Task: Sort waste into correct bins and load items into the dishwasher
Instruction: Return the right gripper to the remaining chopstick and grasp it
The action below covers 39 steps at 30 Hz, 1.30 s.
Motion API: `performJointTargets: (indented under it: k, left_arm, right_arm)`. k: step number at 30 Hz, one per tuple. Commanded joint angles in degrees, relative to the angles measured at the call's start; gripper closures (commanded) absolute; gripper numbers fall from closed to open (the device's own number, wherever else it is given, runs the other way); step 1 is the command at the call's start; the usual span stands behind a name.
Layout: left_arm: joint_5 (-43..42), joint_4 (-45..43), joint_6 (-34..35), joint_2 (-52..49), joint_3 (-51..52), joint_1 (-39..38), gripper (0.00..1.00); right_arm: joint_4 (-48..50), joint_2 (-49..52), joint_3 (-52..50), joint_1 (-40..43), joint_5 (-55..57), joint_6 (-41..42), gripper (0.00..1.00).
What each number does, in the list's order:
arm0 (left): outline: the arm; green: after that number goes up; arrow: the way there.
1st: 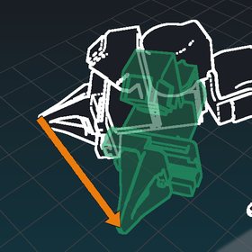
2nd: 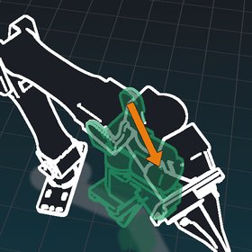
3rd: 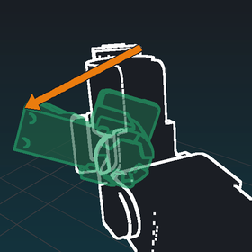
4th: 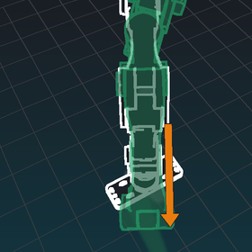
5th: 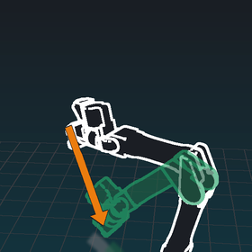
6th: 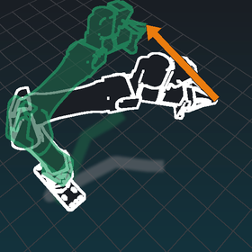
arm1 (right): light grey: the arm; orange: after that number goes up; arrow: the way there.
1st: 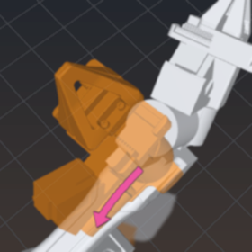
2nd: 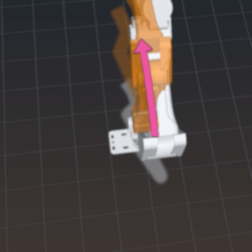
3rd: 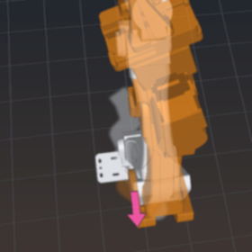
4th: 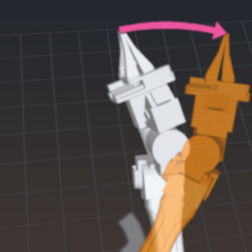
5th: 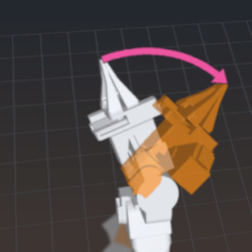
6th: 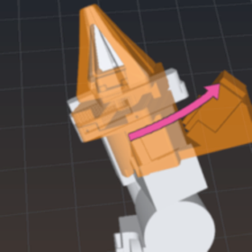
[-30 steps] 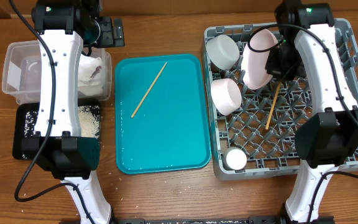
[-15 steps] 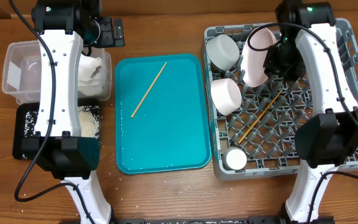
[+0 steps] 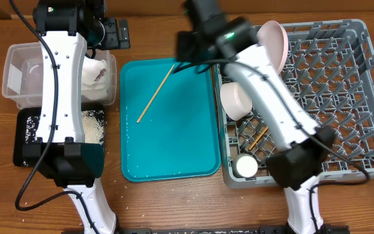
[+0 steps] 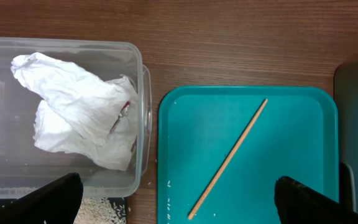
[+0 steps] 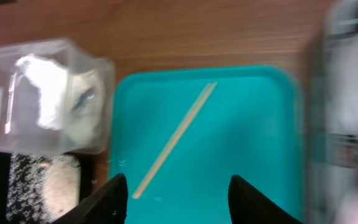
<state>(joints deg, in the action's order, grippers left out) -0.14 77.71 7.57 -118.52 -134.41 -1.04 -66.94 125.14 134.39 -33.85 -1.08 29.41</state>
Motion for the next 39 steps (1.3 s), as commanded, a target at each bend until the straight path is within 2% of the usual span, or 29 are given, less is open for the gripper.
performJointTargets:
  k: [1,12,19,28,33,39]
  left_arm:
    - [0.72,-0.15,0.17,1.64,-1.38,-0.15,0.0]
    - [0.74,-0.13,0.17,1.64,-1.38,-0.15,0.0]
    - [0.72,-0.15,0.17,1.64,-1.4,-0.15,0.0]
    - [0.72,-0.13,0.17,1.64,-1.38,-0.15,0.0]
    - [0.72,-0.15,0.17,1.64,-1.4,-0.15,0.0]
    - [0.72,-0.15,0.17,1.64,-1.38,-0.15,0.0]
  right_arm:
    - [2.75,6.91,-1.33,-2.27,2.89,5.84,0.47]
    - [6.99,17.92,-1.33,-4.79,2.45,12.74,0.49]
    - [9.75,21.49,-1.33,-5.22,1.03,12.59,0.51]
    - [12.48,23.78,-1.31,-7.85,6.27,11.08,0.51]
    - [11.06,24.35,-1.33,-8.85,9.46,10.29,0.51]
    - [5.29,24.37,-1.33,-9.07,9.42,9.51,0.57]
